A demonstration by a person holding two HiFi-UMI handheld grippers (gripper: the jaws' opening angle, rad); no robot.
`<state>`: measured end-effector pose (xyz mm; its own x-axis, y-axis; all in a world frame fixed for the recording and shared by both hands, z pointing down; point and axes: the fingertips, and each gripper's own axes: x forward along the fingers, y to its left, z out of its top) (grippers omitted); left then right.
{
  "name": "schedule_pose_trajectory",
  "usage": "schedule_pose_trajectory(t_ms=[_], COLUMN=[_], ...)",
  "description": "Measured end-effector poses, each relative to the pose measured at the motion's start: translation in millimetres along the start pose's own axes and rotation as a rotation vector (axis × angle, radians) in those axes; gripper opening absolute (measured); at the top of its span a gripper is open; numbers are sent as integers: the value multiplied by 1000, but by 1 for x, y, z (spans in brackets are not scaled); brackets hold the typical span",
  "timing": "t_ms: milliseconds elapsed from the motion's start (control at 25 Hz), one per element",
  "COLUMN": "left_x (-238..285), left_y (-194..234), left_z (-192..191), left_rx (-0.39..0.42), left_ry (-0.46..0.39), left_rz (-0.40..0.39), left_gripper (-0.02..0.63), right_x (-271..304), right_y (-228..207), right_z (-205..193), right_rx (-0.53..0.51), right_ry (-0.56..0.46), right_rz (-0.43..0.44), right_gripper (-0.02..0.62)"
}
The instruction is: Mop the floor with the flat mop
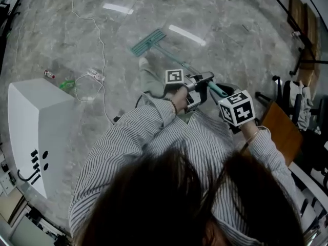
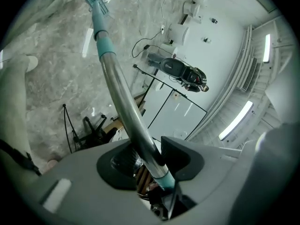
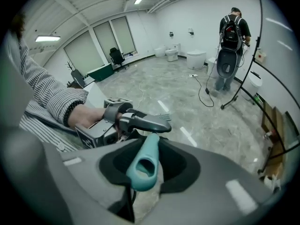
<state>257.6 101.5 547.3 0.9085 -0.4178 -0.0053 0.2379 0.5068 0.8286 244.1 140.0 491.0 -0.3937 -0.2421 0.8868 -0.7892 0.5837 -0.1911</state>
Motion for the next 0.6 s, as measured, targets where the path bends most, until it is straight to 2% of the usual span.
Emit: schedule_pose_trajectory(t_ms=[240,600], left_x=[18,18], left_y=[4,3], left_z=[-32,-36], left_rx=[-15,-22], left_ry=[87,87], left_rz=[3,-41], left_gripper=[152,153], right_x=[-25,-28], right_y=[-7,-6], right_z=[-18,-21], right_rx=[-53,-40], right_ry=[32,23], right_rz=[-7,-6], right_gripper=[110,112])
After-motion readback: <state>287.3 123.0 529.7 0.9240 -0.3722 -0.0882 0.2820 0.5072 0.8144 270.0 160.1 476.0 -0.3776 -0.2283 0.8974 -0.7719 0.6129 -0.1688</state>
